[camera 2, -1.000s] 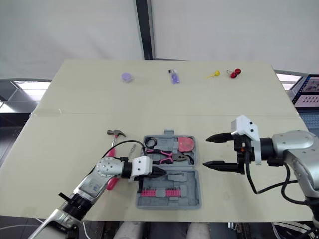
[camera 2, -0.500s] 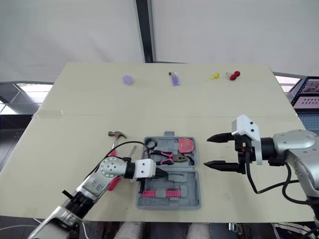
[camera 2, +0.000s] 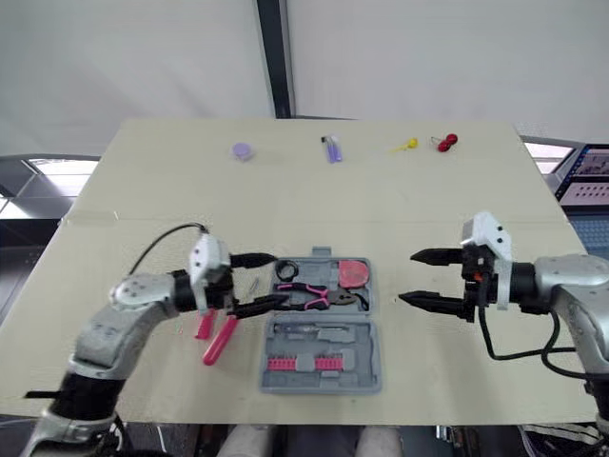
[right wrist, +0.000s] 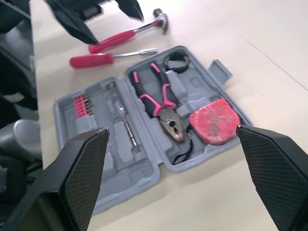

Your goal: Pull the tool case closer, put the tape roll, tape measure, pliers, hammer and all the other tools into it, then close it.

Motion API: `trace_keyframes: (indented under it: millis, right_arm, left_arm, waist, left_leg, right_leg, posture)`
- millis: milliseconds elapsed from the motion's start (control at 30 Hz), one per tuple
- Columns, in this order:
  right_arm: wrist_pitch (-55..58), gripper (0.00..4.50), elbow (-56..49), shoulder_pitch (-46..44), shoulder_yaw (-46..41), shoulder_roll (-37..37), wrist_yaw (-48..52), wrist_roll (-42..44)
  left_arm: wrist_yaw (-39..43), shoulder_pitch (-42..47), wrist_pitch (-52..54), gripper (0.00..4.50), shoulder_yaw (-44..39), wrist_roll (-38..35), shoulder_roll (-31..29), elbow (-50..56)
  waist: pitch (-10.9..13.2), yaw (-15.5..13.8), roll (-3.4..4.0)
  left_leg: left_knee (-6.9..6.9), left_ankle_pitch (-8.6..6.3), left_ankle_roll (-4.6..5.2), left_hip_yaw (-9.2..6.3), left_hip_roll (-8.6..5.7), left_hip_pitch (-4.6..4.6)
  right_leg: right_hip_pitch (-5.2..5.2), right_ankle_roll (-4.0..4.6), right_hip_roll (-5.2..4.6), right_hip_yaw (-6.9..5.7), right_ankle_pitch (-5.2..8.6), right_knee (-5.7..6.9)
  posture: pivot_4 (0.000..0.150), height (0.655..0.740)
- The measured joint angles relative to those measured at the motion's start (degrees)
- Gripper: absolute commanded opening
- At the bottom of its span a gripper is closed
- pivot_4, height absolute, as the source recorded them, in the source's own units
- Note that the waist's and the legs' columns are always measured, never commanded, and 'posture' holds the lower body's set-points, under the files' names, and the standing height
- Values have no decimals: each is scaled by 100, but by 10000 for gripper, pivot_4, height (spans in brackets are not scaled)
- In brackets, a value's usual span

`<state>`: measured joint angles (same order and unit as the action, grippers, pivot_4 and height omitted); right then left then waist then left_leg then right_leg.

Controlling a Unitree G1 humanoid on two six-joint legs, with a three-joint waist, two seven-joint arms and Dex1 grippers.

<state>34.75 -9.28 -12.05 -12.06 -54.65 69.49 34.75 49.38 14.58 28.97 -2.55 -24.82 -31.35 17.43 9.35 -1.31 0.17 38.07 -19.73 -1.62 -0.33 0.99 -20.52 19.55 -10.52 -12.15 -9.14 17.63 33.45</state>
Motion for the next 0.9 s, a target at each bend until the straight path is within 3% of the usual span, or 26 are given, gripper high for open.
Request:
trace_keyframes:
  millis: [167,400,600,900]
  right_arm:
    - [-221,45000,544,160,-161,230,-289,-140]
    - [-995,45000,1767,249,-661,645,-907,-511]
    - [-1710,45000,2630,256,-985,982,-1419,-756]
    - [-2353,45000,3519,151,-1172,1066,-1691,-899]
  left_arm:
    - [-708,-519,453,44867,-1277,-360,-153,223]
    - [-2505,-1169,407,44867,-2853,301,-122,-330]
    - [-3399,-1795,290,44867,-3469,583,285,-572]
    - [-3672,-2254,-76,44867,-3796,730,376,-945]
  waist:
    - [5,1,8]
    - [6,-10,5]
    - [6,10,5]
    - [6,-5,5]
  left_leg:
    - [-3,-1,-1,3,0,4]
    - [-4,-5,-3,6,0,6]
    - [-9,-7,-6,12,3,13]
    - [-10,-9,-9,22,5,15]
  right_leg:
    - [1,0,0,1,0,-1]
    - [-2,0,0,1,0,-3]
    - [-1,1,1,2,1,-4]
    - [0,1,1,6,1,-8]
  posture:
    - [1500,7400]
    - [1500,7400]
    - [1500,7400]
    - [1500,7400]
